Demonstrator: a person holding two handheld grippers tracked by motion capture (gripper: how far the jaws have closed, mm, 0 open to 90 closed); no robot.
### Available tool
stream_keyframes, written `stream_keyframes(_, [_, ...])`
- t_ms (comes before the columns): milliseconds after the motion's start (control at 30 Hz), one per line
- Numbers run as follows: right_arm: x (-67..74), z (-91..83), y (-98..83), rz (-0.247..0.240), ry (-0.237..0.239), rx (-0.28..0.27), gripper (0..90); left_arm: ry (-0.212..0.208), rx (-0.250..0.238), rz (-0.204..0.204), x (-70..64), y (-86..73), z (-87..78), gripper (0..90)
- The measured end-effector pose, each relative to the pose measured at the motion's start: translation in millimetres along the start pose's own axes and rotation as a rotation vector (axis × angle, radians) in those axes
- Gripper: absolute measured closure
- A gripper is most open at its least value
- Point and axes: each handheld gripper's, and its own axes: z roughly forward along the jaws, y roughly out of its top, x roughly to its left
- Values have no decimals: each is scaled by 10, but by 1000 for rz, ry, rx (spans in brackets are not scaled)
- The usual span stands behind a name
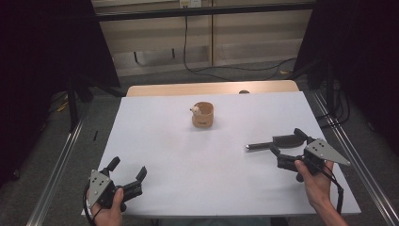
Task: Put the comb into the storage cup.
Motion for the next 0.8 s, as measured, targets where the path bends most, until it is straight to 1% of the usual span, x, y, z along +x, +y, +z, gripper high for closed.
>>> stream_keyframes(100, [6,91,59,-17,1,-14,12,2,1,-1,1,-2,17,16])
stream_keyframes(133, [10,114,73,-18,3,-14,12,-3,1,-7,-3,-2,25,16])
stream_keyframes(167, [15,140,84,-20,4,-14,11,-2,1,7,-11,-1,26,16])
stream_keyframes(200, [16,166,92,-20,6,-11,12,3,4,36,-18,4,25,16])
stream_keyframes(233, [18,192,97,-21,9,-10,12,-2,0,43,-30,8,27,16])
stream_keyframes(267, [18,192,97,-21,9,-10,12,-2,0,43,-30,8,27,16])
stream_keyframes(300, [21,238,98,-29,9,-5,12,-10,-2,40,-36,10,32,16])
stream_keyframes(333, [25,262,95,-33,9,-3,12,-15,16,42,-46,-4,46,16])
stream_keyframes(367, [28,288,92,-40,11,1,13,-23,21,34,-48,-15,59,16])
stream_keyframes(400, [31,311,89,-57,13,11,13,-25,25,29,-50,-19,64,16])
stream_keyframes(433, [37,334,89,-75,14,19,15,-26,21,29,-49,-16,64,16])
stream_keyframes(467, [37,334,89,-75,14,19,15,-26,21,29,-49,-16,64,16])
stream_keyframes(500, [35,371,100,-93,14,19,17,-18,11,32,-39,-7,54,16])
stream_keyframes(567, [25,402,123,-88,11,18,20,-19,9,29,-35,-5,51,16])
stream_keyframes(600, [14,417,137,-92,12,18,31,-13,10,31,-29,-4,50,16])
stream_keyframes(633, [11,433,151,-93,-1,17,48,-12,9,29,-27,-4,53,16])
stream_keyframes(700, [4,451,164,-92,-8,14,54,-11,9,28,-15,-1,53,16])
stream_keyframes(733, [-7,470,175,-83,1,14,53,-12,3,13,-11,-2,50,16])
stream_keyframes(767, [-21,500,186,-76,14,-5,53,1,7,26,3,-2,42,16])
stream_keyframes(800, [-21,514,187,-83,19,-10,54,4,7,27,11,-1,41,16])
